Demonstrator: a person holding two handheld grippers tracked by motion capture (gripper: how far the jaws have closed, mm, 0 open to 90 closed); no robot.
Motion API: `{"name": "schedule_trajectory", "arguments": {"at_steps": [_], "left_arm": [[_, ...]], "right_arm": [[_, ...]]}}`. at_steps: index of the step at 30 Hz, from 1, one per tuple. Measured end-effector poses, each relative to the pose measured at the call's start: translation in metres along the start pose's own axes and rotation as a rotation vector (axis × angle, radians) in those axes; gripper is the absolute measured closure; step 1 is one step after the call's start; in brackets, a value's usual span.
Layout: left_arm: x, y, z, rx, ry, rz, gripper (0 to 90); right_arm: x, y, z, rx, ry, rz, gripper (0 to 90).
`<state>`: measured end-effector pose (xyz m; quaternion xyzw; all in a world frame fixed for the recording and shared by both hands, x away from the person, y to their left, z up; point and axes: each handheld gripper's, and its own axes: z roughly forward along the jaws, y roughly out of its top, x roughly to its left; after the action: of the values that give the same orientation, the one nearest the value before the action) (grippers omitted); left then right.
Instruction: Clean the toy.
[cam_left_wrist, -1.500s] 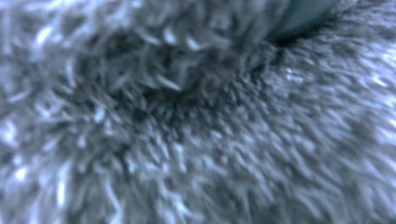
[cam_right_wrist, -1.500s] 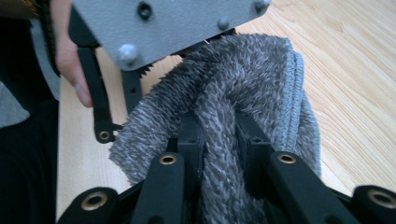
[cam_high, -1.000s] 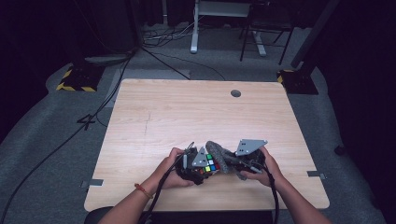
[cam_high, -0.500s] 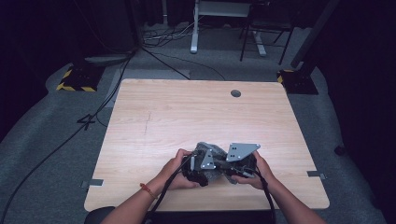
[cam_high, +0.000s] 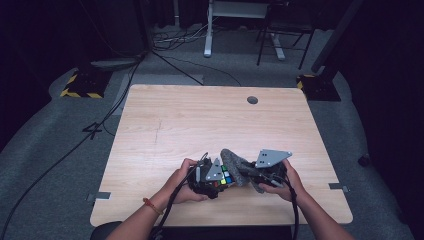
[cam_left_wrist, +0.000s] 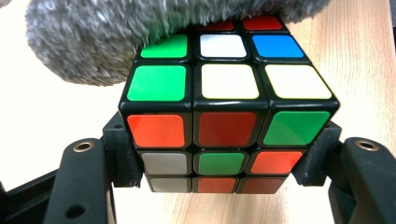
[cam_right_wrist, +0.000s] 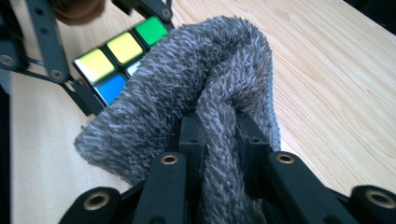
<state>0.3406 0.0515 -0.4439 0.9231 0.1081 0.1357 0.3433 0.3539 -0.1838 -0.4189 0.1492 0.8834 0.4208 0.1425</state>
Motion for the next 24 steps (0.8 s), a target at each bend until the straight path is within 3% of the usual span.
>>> {"name": "schedule_trajectory", "arguments": {"at_steps": [5, 9, 19, 24], "left_arm": [[-0.004, 0.004, 0.010, 0.028, -0.013, 0.015, 33.6], [-0.007, 0.007, 0.016, 0.048, -0.013, 0.033, 33.6], [0.000, 0.002, 0.004, 0.010, 0.016, 0.002, 33.6], [0.000, 0.003, 0.007, 0.018, 0.012, 0.006, 33.6]], "right_arm": [[0.015, 0.015, 0.003, -0.053, 0.034, -0.032, 76.1], [0.026, 0.023, 0.010, -0.049, 0.037, -0.076, 76.1], [0.006, 0.007, 0.000, 0.018, -0.051, -0.050, 76.1], [0.014, 0.012, 0.000, -0.019, -0.016, -0.054, 76.0]]}}
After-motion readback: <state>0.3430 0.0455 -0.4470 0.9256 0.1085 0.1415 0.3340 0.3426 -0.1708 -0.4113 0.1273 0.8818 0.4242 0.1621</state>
